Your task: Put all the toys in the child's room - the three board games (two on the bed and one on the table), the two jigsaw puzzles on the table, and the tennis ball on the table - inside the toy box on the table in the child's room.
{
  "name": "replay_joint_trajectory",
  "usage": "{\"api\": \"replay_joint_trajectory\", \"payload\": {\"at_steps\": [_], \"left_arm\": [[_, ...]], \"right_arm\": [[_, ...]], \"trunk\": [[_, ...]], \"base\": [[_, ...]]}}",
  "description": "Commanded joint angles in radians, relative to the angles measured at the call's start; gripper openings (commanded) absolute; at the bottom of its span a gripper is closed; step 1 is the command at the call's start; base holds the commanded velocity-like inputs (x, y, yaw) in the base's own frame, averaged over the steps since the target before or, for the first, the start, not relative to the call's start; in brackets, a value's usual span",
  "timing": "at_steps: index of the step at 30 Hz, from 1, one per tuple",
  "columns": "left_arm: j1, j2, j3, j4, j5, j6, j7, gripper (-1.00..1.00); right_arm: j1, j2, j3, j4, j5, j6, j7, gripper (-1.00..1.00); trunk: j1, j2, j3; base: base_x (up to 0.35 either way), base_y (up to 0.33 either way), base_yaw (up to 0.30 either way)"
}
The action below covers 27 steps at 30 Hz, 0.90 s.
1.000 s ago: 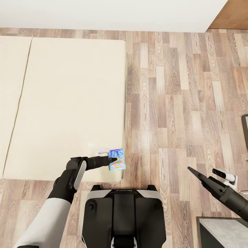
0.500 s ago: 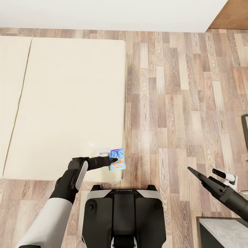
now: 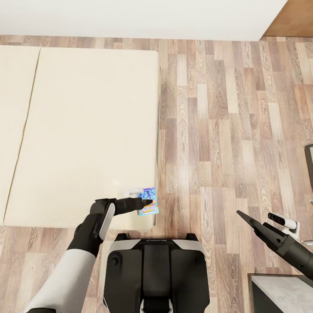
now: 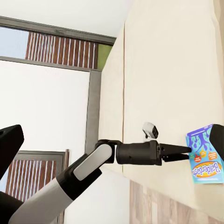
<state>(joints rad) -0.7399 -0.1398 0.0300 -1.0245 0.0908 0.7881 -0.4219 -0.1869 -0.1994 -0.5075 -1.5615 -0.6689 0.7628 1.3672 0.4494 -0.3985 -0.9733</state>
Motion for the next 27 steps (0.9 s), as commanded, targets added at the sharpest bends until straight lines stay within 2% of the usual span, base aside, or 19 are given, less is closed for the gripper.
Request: {"api": "replay_joint_trajectory", "payload": {"at_steps": [1,27], "left_arm": [[-0.001,-0.001,0.003,0.000,0.009,0.009,0.002,1.00],[-0.006,-0.001,0.004,0.004,0.009,0.007,-0.001,1.00]], "right_arm": [[0.000,0.000,0.000,0.000,-0.003,0.009,0.001,1.00],[0.000,-0.001,0.000,0.000,-0.004,0.009,0.001,1.00]], "trunk": [[0.001,-0.002,-0.001],[0.001,-0.002,-0.001]], "base": [[0.000,0.000,0.000],[0.000,0.000,0.000]]}}
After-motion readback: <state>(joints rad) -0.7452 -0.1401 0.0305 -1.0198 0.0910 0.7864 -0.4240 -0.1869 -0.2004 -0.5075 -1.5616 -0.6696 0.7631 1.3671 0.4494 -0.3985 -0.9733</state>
